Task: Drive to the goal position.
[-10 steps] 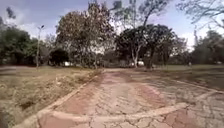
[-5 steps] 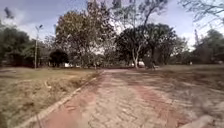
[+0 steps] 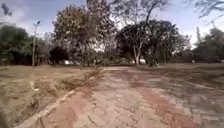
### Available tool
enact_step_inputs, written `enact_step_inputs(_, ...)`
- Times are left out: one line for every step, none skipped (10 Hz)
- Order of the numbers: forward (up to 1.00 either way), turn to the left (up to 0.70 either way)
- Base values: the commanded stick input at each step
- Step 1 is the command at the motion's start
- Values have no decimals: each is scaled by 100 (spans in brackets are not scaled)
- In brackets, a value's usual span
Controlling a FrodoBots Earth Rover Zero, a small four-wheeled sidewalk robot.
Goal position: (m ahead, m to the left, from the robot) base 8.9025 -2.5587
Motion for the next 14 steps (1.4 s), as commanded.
enact_step_inputs(85,0)
enact_step_inputs(85,0)
enact_step_inputs(85,0)
enact_step_inputs(85,0)
enact_step_inputs(85,0)
enact_step_inputs(85,0)
enact_step_inputs(85,0)
enact_step_inputs(85,0)
enact_step_inputs(85,0)
enact_step_inputs(85,0)
enact_step_inputs(85,0)
enact_step_inputs(85,0)
enact_step_inputs(85,0)
enact_step_inputs(85,0)
